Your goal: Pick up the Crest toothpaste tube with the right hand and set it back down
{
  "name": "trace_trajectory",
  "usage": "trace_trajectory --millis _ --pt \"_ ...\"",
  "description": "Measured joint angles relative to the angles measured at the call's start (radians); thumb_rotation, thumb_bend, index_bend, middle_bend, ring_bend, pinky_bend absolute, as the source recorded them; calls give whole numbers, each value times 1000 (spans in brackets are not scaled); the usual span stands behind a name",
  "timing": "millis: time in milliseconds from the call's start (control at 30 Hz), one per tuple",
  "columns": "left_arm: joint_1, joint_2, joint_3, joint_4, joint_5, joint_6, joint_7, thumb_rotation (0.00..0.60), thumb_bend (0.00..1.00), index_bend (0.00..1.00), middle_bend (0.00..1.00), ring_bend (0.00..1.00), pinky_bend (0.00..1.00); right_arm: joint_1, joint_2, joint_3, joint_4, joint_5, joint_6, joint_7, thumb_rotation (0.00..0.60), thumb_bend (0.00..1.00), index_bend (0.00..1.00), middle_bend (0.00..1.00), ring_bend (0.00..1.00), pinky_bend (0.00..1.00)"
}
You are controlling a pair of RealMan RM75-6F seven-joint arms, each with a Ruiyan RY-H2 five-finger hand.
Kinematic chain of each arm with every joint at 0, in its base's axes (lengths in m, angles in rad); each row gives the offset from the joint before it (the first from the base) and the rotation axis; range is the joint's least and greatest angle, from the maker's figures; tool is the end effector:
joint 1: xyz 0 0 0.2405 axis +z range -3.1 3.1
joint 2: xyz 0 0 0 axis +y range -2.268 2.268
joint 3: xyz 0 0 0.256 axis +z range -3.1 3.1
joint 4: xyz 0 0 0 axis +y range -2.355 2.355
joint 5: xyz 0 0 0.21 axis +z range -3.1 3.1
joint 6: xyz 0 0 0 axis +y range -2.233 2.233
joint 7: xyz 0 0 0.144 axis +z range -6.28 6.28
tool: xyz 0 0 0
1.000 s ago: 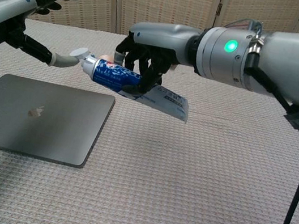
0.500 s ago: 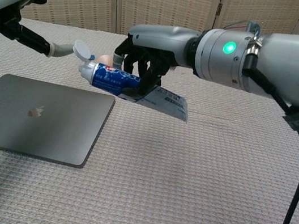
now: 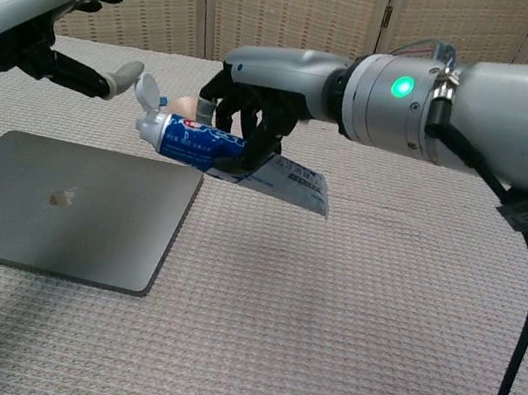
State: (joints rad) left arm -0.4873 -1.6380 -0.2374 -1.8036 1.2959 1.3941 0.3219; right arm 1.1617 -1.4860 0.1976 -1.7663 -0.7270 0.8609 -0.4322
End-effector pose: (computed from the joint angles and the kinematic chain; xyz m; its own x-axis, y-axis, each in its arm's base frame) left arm -0.1107 0.2721 0.0258 -0.0214 0.0246 0.9995 0.9644 -0.2630 0.0271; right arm 0.0022 -0.3289 -0.0285 0.4287 -0.4346 0.7921 -0.8116 -0.5704 0.1263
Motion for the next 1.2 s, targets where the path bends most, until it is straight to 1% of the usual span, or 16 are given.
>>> trace_trajectory --millis 167,367,467,600,767,900,967,1067,1133,1200 --pt "4 7 4 -4 12 5 0 600 417 0 0 0 0 -2 10 -7 -3 4 4 -6 600 831 650 594 678 570" --pt "26 66 19 -11 40 19 -17 600 417 0 0 0 0 -24 56 -30 -6 14 21 -14 600 830 650 595 676 570" --pt "43 103 26 -14 53 29 -30 600 417 0 0 0 0 -43 84 -51 -2 17 28 -17 600 830 650 594 680 570" --pt "68 143 39 -12 72 48 -47 600 417 0 0 0 0 -60 94 -83 34 27 35 -34 600 830 650 580 681 564" --pt "90 171 54 -9 84 59 -54 600 417 0 0 0 0 -73 83 -126 103 43 40 -79 600 830 649 563 629 527" --pt "102 182 63 3 85 61 -62 600 417 0 0 0 0 -90 60 -153 161 43 37 -97 600 830 618 534 577 482" --pt "106 182 66 12 84 60 -66 600 417 0 0 0 0 -98 49 -163 185 40 35 -103 600 830 592 516 550 461" --pt "113 184 70 26 79 57 -73 600 417 0 0 0 0 -109 29 -177 223 42 22 -110 600 830 490 455 494 417" --pt "116 184 71 35 76 55 -77 600 417 0 0 0 0 -116 18 -184 246 49 3 -111 600 831 365 385 415 371" --pt "119 185 72 43 74 53 -79 600 417 0 0 0 0 -124 9 -187 265 53 -11 -110 600 830 257 329 365 357"
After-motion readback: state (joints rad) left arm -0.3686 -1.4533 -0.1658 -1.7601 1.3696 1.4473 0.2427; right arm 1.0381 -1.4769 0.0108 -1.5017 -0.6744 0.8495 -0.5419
